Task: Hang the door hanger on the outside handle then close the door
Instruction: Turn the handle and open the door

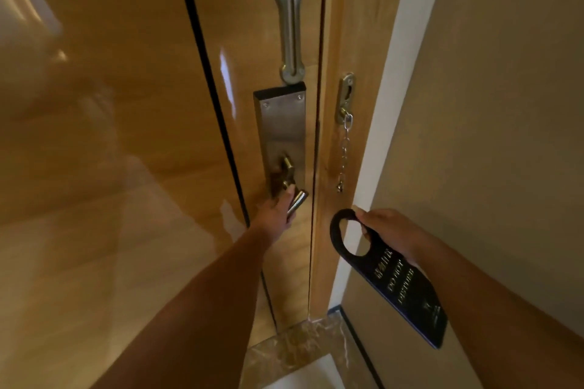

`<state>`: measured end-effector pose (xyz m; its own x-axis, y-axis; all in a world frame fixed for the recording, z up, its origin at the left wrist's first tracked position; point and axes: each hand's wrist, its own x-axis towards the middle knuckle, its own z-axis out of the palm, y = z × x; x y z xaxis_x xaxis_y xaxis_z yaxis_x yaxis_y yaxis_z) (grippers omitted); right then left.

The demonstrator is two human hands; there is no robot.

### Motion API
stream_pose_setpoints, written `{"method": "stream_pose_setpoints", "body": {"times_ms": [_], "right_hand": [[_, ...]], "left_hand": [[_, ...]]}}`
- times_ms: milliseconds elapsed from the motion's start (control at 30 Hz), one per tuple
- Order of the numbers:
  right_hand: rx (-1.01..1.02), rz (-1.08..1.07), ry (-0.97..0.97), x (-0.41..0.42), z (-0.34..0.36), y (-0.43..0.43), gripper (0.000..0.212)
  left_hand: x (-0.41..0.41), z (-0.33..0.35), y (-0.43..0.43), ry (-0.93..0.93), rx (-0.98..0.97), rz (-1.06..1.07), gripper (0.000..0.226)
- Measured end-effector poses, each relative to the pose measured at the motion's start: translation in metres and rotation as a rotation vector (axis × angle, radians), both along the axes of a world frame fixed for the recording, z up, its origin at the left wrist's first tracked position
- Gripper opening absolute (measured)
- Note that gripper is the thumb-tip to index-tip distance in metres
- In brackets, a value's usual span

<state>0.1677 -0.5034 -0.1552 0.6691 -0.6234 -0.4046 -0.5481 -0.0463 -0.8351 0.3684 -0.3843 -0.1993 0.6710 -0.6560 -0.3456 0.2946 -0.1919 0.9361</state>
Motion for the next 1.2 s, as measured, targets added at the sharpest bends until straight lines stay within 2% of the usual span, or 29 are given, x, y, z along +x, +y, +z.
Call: {"method": "stream_pose_setpoints", "body": {"times_ms": [67,267,367,433,467,567,600,733,833,900,1000,1133,1200], "right_hand": [[-0.025,-0.003,0.012,-0.001,-0.002,-0.002,0.048],[-0.054,-0.116,-0.042,0.01,0.013,0.003,0.048],[-0.11,-0.155,-0.081,0.012,0.019,0.006,0.048],[-0.145,-0.166,-0.104,0.01,0.023,0.007,0.048],[-0.161,-0.162,-0.109,0.008,0.024,0.008,0.048],[-0.187,-0.164,-0.129,0.0,0.024,0.012,0.048],[-0.203,-0.184,-0.138,-0.003,0.024,0.013,0.048],[-0.225,-0.404,-0.172,-0.018,0.025,0.02,0.047],[-0.229,-0.467,-0.196,-0.03,0.029,0.026,0.046],[-0.251,-0.435,-0.221,-0.037,0.032,0.03,0.048],[-0.284,-0.347,-0.23,-0.052,0.035,0.042,0.052],[-0.295,-0.197,-0.212,-0.084,0.027,0.056,0.052],[-0.265,-0.088,-0.235,-0.103,0.024,0.068,0.045]], "left_hand": [[-0.004,-0.005,-0.002,0.027,-0.037,0.056,0.028],[-0.002,0.003,0.008,-0.128,0.013,-0.067,0.037],[-0.003,0.011,0.013,-0.308,0.175,-0.165,0.062],[-0.012,0.01,0.019,-0.351,0.216,-0.216,0.076],[-0.019,0.007,0.024,-0.333,0.196,-0.226,0.075],[-0.048,-0.006,0.041,-0.094,0.034,-0.184,0.043],[-0.057,-0.009,0.047,-0.085,0.016,-0.198,0.039],[-0.092,-0.009,0.081,-0.3,0.092,-0.281,0.044],[-0.117,-0.002,0.104,-0.471,0.201,-0.301,0.066],[-0.132,0.007,0.119,-0.59,0.281,-0.304,0.075],[-0.162,0.022,0.143,-0.746,0.386,-0.311,0.075],[-0.211,0.034,0.175,-0.811,0.486,-0.214,0.061],[-0.237,0.04,0.192,-0.785,0.566,-0.166,0.066]]}}
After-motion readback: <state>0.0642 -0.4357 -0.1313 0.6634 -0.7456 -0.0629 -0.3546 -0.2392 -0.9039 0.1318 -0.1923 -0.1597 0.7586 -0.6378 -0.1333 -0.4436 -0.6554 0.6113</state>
